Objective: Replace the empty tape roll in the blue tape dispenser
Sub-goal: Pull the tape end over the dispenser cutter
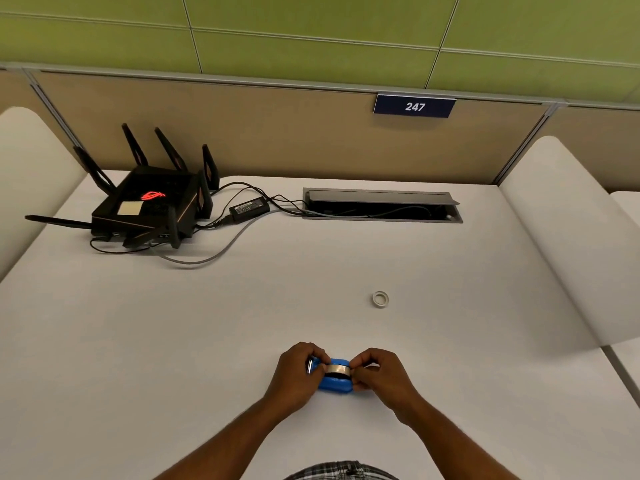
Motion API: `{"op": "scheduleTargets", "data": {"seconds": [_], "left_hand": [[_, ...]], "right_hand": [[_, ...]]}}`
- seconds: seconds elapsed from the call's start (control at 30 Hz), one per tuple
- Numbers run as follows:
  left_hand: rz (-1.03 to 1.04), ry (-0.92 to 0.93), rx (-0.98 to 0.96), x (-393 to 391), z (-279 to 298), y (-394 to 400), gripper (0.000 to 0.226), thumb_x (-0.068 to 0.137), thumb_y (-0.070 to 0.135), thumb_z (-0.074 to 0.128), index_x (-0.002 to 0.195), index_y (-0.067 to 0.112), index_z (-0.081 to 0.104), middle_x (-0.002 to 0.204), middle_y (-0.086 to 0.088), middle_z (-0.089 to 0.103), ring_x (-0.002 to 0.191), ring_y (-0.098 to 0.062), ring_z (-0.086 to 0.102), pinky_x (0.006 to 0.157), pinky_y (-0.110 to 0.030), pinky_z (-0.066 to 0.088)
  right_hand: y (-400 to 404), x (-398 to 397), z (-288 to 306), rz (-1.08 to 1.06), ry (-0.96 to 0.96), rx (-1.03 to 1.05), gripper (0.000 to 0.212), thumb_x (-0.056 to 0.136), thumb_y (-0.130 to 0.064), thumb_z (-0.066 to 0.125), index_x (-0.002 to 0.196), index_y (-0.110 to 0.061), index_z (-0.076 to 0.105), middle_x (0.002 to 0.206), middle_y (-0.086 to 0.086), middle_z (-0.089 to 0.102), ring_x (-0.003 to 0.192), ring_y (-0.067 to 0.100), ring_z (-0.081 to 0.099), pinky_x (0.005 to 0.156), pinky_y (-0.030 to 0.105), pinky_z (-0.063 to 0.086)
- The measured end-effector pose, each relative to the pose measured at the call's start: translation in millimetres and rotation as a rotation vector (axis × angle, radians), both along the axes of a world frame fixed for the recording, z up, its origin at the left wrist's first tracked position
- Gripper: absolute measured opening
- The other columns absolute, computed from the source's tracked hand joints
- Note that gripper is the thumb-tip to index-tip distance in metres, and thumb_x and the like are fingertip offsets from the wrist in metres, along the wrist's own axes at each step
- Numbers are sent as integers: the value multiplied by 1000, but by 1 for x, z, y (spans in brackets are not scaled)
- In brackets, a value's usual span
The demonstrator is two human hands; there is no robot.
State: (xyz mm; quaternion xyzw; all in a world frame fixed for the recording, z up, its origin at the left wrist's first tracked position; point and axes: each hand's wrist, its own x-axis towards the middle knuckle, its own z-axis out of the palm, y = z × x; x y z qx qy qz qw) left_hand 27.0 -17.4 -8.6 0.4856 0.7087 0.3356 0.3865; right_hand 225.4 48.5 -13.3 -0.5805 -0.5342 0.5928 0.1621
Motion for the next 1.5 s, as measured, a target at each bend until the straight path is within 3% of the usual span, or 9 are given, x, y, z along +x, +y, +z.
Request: {"op": "scheduleTargets", "data": {"seconds": [0.13,0.3,0.37,0.63,0.87,1.0,1.17,1.33,1.5], "left_hand": [[75,15,26,6,0,-1,13,78,24,78,85,28,67,90,14,67,88,-6,64,74,-15,51],[25,180,55,11,2,1,36,66,64,74,78,32,64,81,17,61,91,-4,52,69,-16,45],[12,192,50,11,1,2,40,64,69,73,74,32,65,75,17,62,89,-4,52,65,-17,45],[-18,131,35,-2,0,2,18,72,50,80,78,36,71,84,21,67,98,0,51,74,-11,38],[-48,146,16,-15,-5,-1,14,76,27,81,77,34,69,91,19,63,97,-4,52,80,-15,41],[-36,167,67,-10,-4,-1,8,78,32,77,76,31,69,88,18,63,94,-5,53,78,-20,47],[2,188,52,-4,-3,1,30,68,59,78,71,29,73,83,17,62,92,-3,52,70,-16,45],[18,129,35,-4,-2,3,26,69,48,84,70,24,74,83,13,65,85,-8,60,70,-24,52],[42,59,9,-4,1,4,22,69,37,87,67,25,70,86,9,67,82,-10,64,70,-21,52]], "right_hand": [[-2,0,-1,-8,-1,3,10,83,2,72,84,-7,76,82,13,78,66,17,76,64,23,60],[-3,-3,1,-16,26,11,7,80,-8,81,84,-8,76,80,10,79,71,20,78,65,23,60],[-3,-3,2,-15,11,22,8,80,-9,82,84,-9,76,80,9,79,71,20,78,65,22,60],[-2,0,2,-11,-45,49,9,81,-2,77,82,-10,76,80,7,79,67,17,77,62,19,59],[-4,-1,4,-11,-44,29,10,81,0,76,83,-10,77,82,7,79,69,17,77,65,21,61],[-5,1,6,1,-53,42,10,82,-2,78,83,-11,77,82,6,79,68,15,76,65,20,59],[-5,1,10,3,-52,59,7,82,-1,78,85,-8,77,83,11,79,67,14,75,65,20,59],[-5,0,13,17,-62,59,10,81,-4,79,84,-13,79,78,7,80,67,13,75,65,19,59],[-3,0,13,17,-66,50,8,81,-7,80,84,-14,79,76,7,80,72,22,77,71,27,64]]}}
